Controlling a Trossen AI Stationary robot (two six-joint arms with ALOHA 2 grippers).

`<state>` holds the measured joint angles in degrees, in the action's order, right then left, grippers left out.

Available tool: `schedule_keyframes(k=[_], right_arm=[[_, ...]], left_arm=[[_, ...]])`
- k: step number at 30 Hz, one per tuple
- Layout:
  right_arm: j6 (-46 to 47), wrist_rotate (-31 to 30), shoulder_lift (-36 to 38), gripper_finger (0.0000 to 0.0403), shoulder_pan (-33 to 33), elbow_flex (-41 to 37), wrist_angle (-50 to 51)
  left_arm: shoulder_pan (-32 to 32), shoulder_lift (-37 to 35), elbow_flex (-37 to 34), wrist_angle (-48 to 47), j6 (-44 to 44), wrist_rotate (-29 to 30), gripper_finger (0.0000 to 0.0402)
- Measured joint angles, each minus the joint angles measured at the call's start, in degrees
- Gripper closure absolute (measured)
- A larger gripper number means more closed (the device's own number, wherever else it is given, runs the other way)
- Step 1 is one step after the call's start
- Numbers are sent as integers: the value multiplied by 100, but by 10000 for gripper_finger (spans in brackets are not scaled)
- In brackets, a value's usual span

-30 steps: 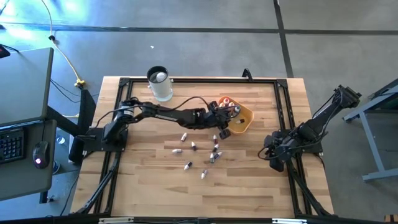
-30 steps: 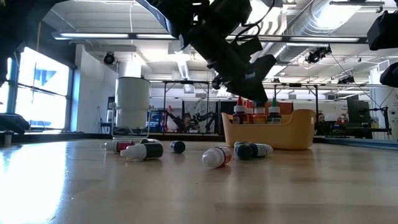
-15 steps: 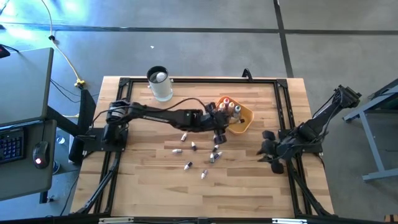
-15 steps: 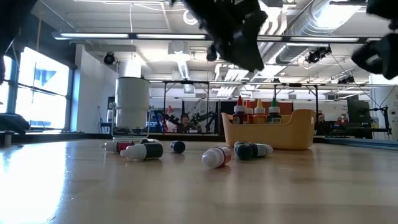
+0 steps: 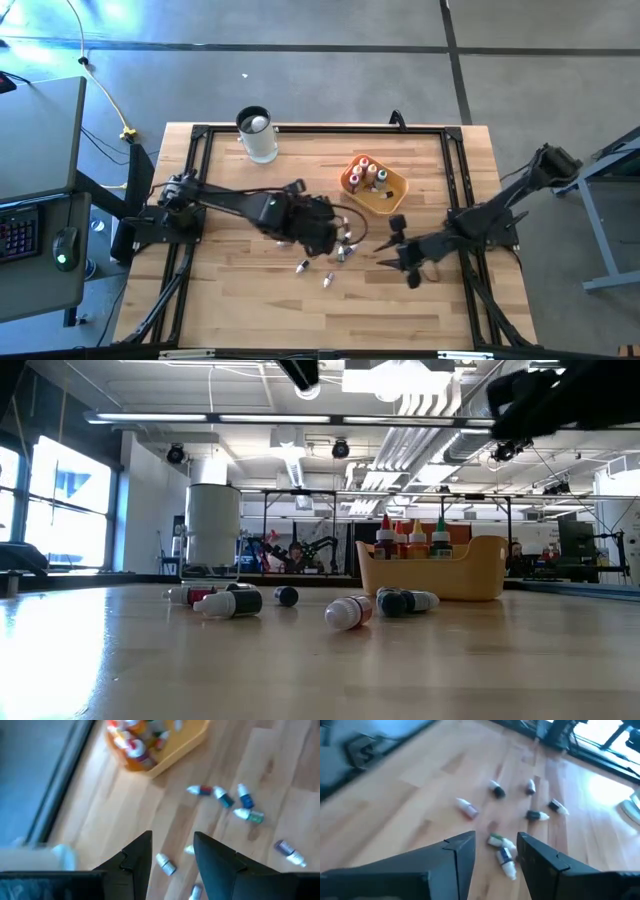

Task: Pick & Place food coloring
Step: Put the small blue food coloring bottle into the yellow bin

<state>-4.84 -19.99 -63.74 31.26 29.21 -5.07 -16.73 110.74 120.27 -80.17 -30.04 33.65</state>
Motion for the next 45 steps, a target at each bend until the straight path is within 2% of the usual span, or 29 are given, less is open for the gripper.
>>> schedule_keyframes(k=[4, 6, 12, 21, 28, 37, 40, 45], right_arm=[[-198, 363, -836, 265, -504, -2, -559], [-206, 562, -1161, 265, -742, -2, -767], [-173, 1640, -2036, 265, -1425, -2, -1445], [-612, 2648, -3059, 265, -2019, -4, -2310], [-603, 2652, -3713, 265, -2238, -12, -2849], [-557, 2605, -3859, 267, -2349, 9, -2895], [-501, 2604, -3861, 280, -2349, 9, -2884], [-21, 2694, -3713, 329, -2353, 7, -2831]], left_arm=[[-405, -95, 21, -931, -860, 319, 260], [-576, -125, -48, -976, -1186, 339, 260], [-1028, -175, -298, -1002, -1282, 649, 260], [-1140, -162, -484, -981, -1399, 719, 260], [-1130, -162, -481, -985, -1397, 788, 260], [-1131, -162, -481, -985, -1392, 788, 260], [-1130, -162, -481, -985, -1384, 786, 260], [-1131, -162, -481, -985, -1379, 784, 260]])
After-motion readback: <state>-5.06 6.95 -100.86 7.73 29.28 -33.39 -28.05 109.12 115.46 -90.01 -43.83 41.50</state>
